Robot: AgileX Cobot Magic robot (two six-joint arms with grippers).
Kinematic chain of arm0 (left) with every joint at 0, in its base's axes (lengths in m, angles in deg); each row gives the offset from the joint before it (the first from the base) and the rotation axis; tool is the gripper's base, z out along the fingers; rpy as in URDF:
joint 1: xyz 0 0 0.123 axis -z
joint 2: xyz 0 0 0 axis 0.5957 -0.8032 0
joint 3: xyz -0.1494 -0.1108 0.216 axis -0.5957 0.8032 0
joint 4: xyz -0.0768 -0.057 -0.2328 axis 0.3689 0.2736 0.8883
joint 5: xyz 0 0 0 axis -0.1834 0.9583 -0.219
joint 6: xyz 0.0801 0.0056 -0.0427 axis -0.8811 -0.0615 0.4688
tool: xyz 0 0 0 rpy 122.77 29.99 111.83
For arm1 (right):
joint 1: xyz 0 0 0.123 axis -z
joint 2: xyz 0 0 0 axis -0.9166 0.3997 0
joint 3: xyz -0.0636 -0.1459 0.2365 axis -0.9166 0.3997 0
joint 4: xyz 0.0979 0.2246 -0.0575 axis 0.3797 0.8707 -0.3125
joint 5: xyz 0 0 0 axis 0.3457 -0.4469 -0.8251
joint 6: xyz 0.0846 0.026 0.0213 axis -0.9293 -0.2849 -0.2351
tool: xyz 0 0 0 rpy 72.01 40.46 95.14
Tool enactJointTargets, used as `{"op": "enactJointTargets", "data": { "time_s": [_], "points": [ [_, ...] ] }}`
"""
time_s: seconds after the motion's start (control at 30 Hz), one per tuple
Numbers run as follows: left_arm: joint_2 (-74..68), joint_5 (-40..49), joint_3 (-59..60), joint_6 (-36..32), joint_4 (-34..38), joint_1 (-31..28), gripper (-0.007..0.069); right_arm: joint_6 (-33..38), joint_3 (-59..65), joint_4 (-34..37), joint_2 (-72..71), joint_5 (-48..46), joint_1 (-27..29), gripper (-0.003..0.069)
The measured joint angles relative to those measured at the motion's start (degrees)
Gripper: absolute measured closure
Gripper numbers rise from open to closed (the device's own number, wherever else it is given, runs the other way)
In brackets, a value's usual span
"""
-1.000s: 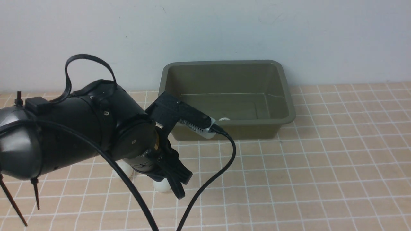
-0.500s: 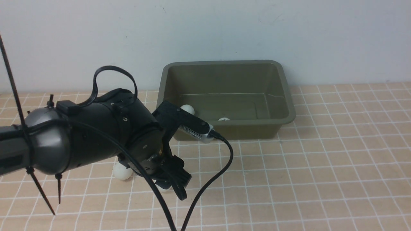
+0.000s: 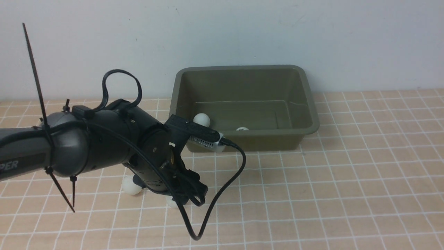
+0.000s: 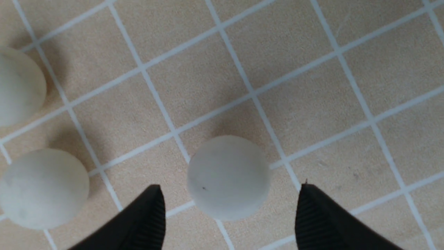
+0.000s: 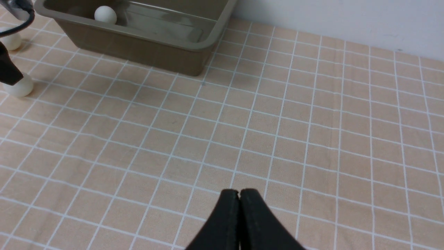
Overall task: Put the table tennis balls into the box on the light coffee tablecloth.
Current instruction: 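Reach for and grasp a ping pong ball on the table beside the basket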
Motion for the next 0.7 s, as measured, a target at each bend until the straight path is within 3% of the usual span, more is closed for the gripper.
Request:
{"op": "enactJointTargets", "data": {
  "time_s": [0.7],
  "points": [
    [-7.9, 3.6, -5.5, -0.4, 0.2, -0.1, 0.0209, 0.0, 0.0, 0.1, 0.0, 0.0, 0.0, 0.0676]
  ]
}}
